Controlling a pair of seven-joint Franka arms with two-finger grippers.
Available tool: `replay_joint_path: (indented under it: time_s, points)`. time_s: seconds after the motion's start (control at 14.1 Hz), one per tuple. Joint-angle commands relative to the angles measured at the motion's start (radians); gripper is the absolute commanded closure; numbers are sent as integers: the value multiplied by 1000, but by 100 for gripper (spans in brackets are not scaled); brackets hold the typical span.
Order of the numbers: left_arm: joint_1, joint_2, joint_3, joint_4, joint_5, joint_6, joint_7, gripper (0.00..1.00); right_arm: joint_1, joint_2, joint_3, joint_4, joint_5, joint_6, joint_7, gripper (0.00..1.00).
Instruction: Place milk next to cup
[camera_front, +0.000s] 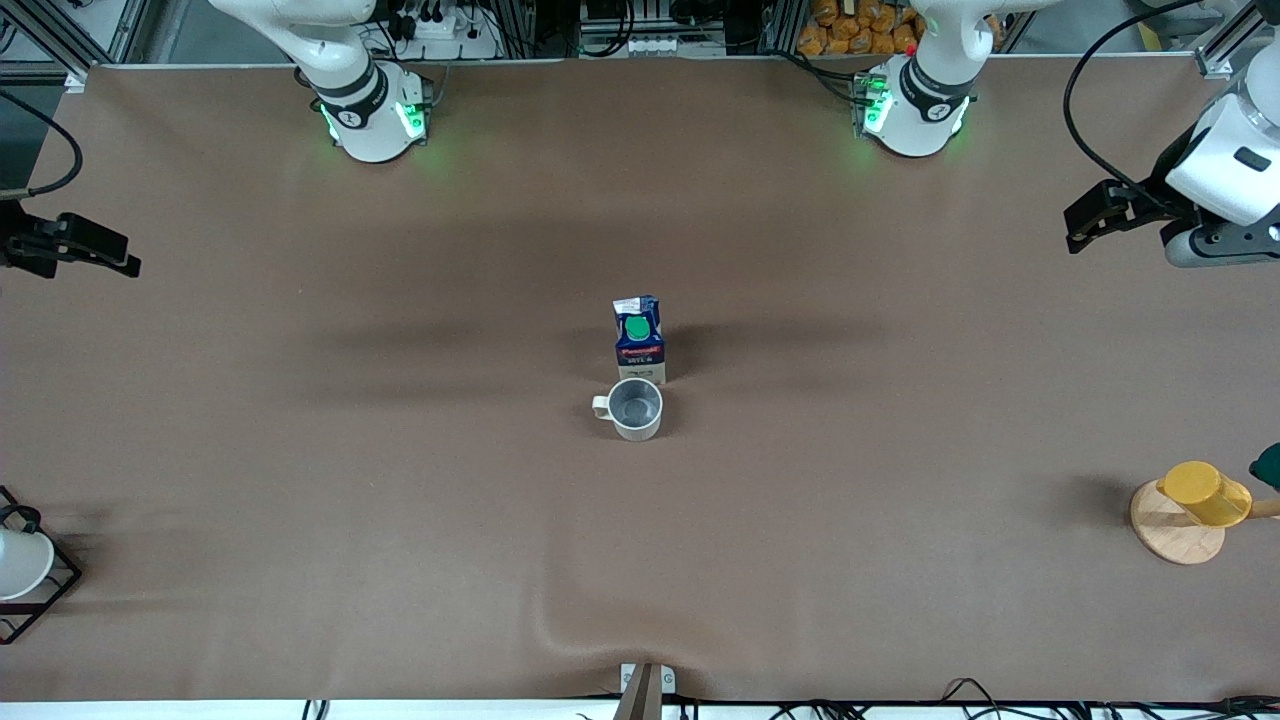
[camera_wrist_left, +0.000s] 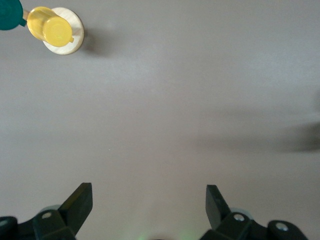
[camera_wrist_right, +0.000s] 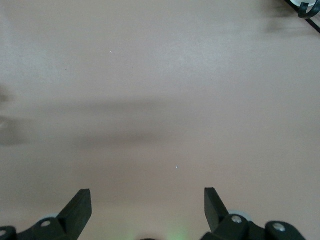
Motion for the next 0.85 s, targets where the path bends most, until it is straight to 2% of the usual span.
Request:
replay_joint_path:
  time_s: [0.0,0.78]
  points:
    - [8,-6,-7,-1,15,17,17,0,5,1,-1,2,-13,3,5,0]
    - [19,-5,-7,1,-91,17,19,0,1,-2,-2,4,-13,-6,4,0]
